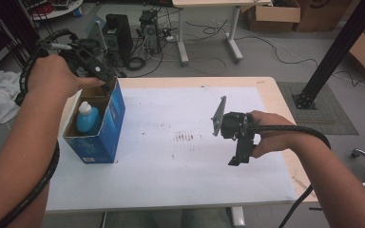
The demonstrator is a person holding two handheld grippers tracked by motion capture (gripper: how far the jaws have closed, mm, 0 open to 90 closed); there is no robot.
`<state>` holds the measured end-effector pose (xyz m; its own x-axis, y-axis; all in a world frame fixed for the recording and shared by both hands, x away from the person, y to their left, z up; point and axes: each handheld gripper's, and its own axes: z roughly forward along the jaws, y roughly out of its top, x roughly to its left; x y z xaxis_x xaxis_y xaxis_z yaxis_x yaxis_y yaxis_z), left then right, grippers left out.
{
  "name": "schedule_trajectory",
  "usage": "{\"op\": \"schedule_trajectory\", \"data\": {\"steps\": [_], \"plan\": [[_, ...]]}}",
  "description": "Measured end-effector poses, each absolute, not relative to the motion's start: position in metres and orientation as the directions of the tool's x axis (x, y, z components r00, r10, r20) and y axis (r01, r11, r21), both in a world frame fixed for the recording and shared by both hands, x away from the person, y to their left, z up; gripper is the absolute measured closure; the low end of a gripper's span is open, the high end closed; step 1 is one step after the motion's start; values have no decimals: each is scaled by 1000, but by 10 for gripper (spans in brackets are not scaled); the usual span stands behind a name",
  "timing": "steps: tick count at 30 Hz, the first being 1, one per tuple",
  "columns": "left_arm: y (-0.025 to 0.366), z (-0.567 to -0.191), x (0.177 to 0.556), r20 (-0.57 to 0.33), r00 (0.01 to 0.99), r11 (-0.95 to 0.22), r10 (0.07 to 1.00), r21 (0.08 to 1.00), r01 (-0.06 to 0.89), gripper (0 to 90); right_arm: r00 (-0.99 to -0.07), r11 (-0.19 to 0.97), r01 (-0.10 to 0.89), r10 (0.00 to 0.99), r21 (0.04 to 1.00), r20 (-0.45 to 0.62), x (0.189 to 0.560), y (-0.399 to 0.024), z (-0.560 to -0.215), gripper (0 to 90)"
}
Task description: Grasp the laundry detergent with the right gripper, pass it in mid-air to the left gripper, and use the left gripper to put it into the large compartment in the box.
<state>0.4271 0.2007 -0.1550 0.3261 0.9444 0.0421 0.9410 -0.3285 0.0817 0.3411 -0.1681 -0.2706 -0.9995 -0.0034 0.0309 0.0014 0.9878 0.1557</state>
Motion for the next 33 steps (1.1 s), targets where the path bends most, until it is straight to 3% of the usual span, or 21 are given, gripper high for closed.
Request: {"op": "schedule_trajectory", "data": {"steps": [4, 16, 26, 31, 33], "plan": [[189, -155, 427, 29, 393, -394, 919, 81, 916, 4, -999, 988, 12, 7, 154, 36, 341, -169, -270, 0], [150, -162, 420, -35, 650, -649, 759, 42, 760, 1, -999, 989, 20, 13, 149, 45, 345, -171, -270, 0], [115, -176, 402, -18, 851, -851, 525, -1, 526, 1, -998, 991, 29, 22, 134, 55, 350, -169, -271, 0], [107, -186, 395, -59, 910, -912, 410, -7, 410, 1, -998, 990, 28, 20, 139, 58, 351, -169, -270, 0], [102, -192, 388, -82, 944, -948, 318, -10, 318, 1, -998, 991, 28, 21, 133, 57, 351, -169, -271, 0]]}}
